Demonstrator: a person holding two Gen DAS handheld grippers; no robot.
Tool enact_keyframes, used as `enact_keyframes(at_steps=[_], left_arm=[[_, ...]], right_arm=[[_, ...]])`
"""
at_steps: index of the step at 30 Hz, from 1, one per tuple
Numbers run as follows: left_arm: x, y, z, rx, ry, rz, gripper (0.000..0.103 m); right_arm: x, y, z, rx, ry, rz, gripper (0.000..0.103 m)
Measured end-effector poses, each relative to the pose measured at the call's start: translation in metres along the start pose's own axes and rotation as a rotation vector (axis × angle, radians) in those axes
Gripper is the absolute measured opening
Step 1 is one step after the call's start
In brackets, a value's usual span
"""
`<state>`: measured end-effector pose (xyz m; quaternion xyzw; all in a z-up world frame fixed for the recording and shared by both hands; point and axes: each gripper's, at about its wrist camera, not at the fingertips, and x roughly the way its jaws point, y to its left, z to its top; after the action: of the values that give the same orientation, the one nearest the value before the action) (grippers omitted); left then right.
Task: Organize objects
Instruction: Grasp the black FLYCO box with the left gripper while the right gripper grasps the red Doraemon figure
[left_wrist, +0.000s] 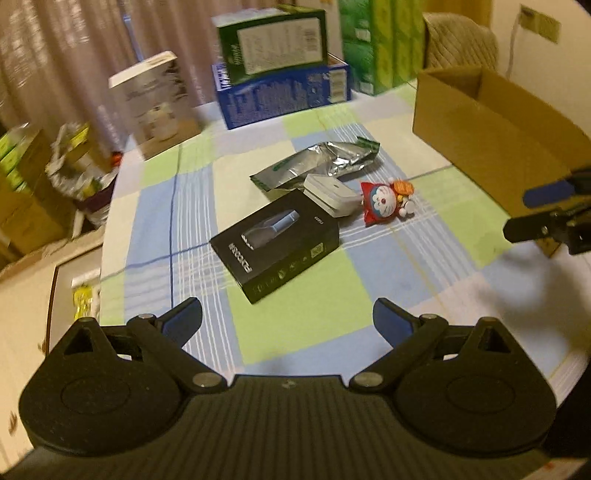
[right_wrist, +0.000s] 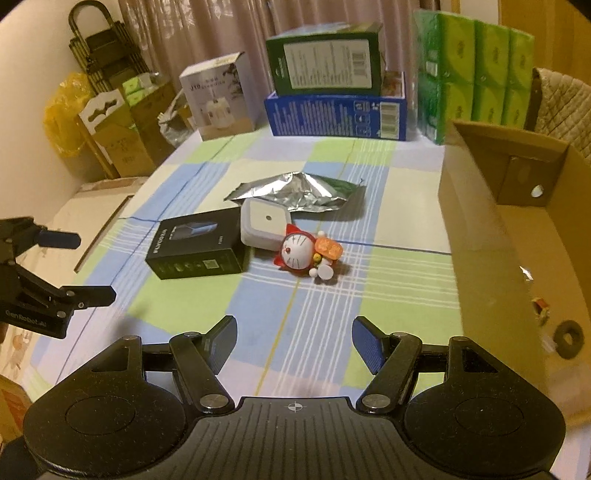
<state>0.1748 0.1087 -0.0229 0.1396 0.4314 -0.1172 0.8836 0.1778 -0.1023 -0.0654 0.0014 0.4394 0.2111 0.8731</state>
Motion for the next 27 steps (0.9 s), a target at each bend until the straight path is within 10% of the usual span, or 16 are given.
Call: enact_keyframes(at_steps=[27], left_arm=[[0.16,0.053,0.055,0.342,0.131,-0.259,0.097]], right_arm=[[0.101,-0.031,0.022,0.062,0.057,0.0,0.066]])
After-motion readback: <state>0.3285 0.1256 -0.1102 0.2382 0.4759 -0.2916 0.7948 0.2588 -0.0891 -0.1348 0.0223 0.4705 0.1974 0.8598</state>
